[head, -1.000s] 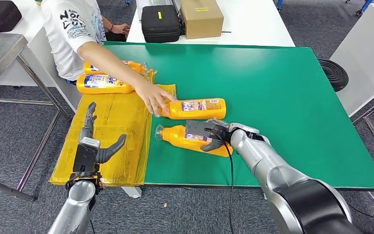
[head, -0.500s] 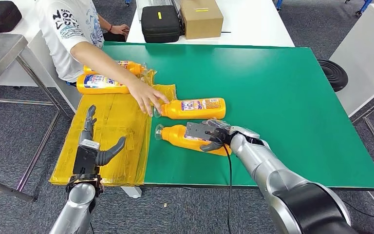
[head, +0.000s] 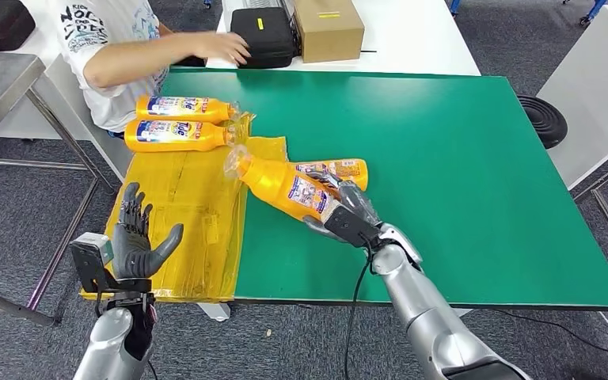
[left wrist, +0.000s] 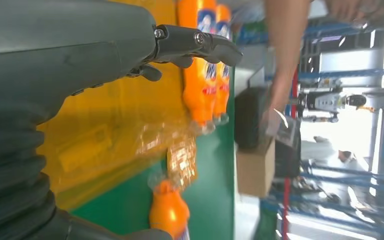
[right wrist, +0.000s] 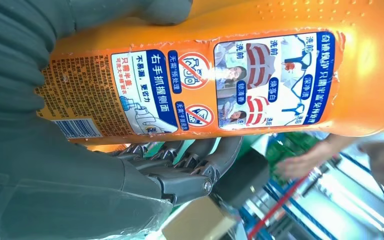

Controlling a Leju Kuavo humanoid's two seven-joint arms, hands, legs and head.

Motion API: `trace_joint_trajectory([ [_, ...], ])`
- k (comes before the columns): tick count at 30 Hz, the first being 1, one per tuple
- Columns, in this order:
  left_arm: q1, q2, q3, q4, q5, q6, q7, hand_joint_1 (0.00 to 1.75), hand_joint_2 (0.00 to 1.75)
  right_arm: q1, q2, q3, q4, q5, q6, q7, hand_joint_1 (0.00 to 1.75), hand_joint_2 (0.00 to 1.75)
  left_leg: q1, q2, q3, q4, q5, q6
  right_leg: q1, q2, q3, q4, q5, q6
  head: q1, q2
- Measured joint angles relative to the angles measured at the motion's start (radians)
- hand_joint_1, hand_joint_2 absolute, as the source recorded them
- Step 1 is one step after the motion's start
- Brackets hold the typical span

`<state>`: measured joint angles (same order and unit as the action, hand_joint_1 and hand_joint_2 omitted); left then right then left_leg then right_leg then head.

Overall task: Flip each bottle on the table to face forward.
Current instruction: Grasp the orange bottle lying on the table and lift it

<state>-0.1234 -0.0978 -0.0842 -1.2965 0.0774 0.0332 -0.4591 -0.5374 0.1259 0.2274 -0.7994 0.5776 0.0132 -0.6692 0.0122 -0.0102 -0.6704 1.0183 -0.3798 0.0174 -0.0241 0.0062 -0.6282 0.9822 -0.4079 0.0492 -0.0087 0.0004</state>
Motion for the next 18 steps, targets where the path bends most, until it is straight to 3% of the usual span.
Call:
trace_joint_trajectory([
  [9, 0.008, 0.003, -0.01, -0.002, 0.221, -0.288, 0.087, 0.0, 1.75, 0.051, 0.017, -0.02, -0.077, -0.032, 0.021, -0.015, 1.75, 1.75, 0.0, 0.0, 0.0, 0.0, 0.0, 0.0, 0.0, 0.0, 0.0, 0.0, 0.0, 0.0, 0.0, 0.0],
  [18, -0.002, 0.009, -0.056, 0.033, 0.284, -0.425, 0.128, 0.0, 1.75, 0.062, 0.051, -0.006, -0.076, -0.05, 0.071, -0.025, 1.75, 1.75, 0.0, 0.0, 0.0, 0.0, 0.0, 0.0, 0.0, 0.0, -0.001, 0.0, 0.0, 0.0, 0.0, 0.0],
])
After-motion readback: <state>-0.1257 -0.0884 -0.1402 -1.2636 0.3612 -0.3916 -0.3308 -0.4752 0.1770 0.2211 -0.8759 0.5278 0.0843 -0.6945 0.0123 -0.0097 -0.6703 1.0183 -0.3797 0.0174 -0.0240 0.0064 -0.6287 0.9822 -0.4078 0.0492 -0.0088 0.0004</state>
